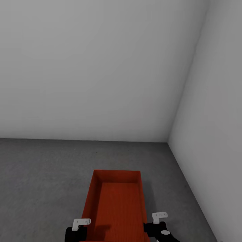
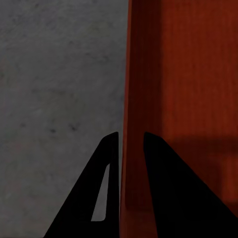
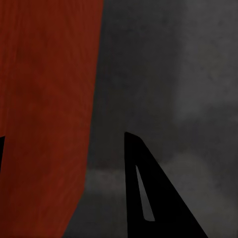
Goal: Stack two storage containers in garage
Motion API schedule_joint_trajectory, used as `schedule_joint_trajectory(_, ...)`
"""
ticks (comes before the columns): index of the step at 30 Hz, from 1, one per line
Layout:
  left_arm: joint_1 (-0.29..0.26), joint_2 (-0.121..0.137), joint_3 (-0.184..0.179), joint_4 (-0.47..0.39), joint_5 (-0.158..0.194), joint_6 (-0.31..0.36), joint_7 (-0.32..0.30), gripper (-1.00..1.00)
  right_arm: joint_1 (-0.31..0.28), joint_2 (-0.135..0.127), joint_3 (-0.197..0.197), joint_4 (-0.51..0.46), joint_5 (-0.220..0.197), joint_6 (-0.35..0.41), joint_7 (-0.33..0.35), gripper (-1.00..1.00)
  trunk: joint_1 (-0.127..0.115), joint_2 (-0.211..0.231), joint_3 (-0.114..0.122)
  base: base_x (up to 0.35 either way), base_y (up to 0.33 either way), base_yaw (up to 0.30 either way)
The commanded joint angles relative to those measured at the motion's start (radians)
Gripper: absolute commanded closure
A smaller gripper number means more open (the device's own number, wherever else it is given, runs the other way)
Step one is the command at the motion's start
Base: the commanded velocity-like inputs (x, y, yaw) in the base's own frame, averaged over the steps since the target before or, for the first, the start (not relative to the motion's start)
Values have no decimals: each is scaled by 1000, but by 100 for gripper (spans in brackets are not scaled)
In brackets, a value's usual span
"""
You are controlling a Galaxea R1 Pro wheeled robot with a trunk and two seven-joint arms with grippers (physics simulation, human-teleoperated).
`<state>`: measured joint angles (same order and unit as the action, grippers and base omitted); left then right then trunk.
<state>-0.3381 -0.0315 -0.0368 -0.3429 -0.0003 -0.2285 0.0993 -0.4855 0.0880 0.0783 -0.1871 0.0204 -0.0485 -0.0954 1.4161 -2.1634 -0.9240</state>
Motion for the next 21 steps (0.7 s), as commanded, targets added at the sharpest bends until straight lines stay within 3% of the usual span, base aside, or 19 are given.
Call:
schedule_joint_trajectory(1, -1, 0, 6, -1, -1, -3, 15, 100, -1, -1, 5, 1, 4, -2, -10, 100, 4, -8, -4, 0, 0, 0)
schedule_joint_trajectory(21, -1, 0, 6, -1, -1, -4, 15, 100, -1, -1, 5, 1, 4, -2, -10, 100, 11, -22, -26, 0, 0, 0)
